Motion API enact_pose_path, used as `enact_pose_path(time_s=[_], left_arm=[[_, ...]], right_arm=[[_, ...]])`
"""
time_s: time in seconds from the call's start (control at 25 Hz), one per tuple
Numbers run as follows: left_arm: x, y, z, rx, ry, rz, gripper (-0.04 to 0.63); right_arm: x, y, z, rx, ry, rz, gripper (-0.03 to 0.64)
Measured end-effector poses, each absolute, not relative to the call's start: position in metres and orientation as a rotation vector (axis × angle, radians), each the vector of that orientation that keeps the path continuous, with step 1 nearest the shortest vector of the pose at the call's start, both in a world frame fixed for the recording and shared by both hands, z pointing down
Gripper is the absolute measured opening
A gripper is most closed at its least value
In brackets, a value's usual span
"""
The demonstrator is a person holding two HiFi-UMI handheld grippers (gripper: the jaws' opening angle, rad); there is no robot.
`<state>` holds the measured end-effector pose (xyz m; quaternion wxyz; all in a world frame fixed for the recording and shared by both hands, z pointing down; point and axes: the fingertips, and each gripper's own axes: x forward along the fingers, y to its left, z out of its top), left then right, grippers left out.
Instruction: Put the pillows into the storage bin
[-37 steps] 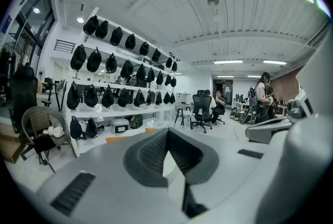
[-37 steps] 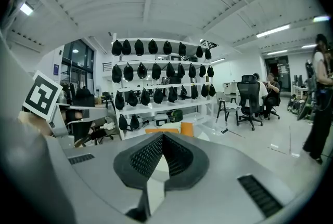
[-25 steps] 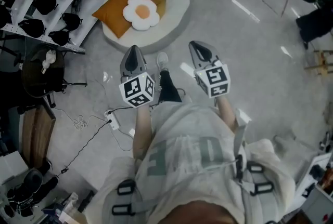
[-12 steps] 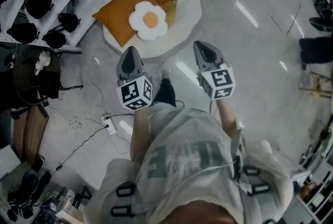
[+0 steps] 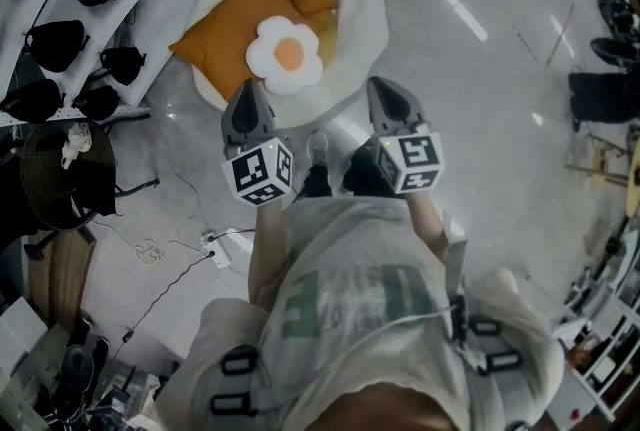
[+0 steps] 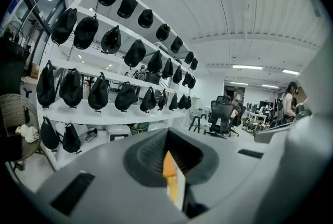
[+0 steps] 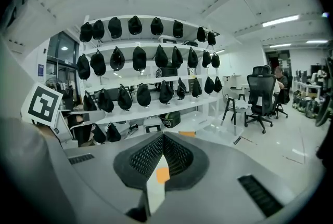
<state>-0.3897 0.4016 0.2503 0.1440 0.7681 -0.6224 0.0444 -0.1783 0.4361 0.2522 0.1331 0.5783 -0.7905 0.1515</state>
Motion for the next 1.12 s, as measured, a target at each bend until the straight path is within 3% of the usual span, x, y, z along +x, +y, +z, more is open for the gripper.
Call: enact_pose_path(time_s=[0.8,0.88,0.96,1.04,1.12], left_arm=[[-0.376,0.342,0.271,2.041,-1.862,0.122,0.010],[-0.375,0.328,0.292,2.030,-1.781,0.110,0.077],[-0.370,0.316,0.320,2.020,-1.720,0.126,0.130],[-0.366,0.313,0.359,1.998,-1.675,0.172,0.200],[-0.371,0.313,0.411,1.957,-1.630,0.216,0.240]], right_arm=[[-0.159,0.335,0.270,1.484,-2.445,0.602,0.009],[-0.167,0.320,0.286,1.417,-2.465,0.673,0.015],[-0.169,0.304,0.311,1.345,-2.470,0.760,0.153],[-0.173,0.294,0.347,1.263,-2.451,0.825,0.230],[-0.183,0.285,0.394,1.193,-2.423,0.865,0.255]])
